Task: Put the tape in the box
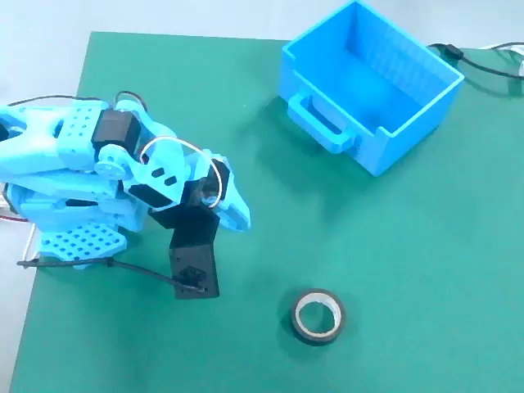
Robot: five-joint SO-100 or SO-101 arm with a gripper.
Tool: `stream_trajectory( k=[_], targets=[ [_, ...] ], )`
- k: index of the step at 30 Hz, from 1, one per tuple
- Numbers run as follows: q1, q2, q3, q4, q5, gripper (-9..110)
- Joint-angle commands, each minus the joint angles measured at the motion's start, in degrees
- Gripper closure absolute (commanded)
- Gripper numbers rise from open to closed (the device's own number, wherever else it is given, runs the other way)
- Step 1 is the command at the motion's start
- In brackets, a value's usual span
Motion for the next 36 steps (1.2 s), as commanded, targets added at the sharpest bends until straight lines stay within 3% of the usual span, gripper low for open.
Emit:
stream_trajectory(
  k=[1,36],
  targets=[
    [-1.6,0.8,-0.9,0.8,-2.8,102],
    [-1.7,0.8,-2.0,0.8,-3.3,102]
  ],
)
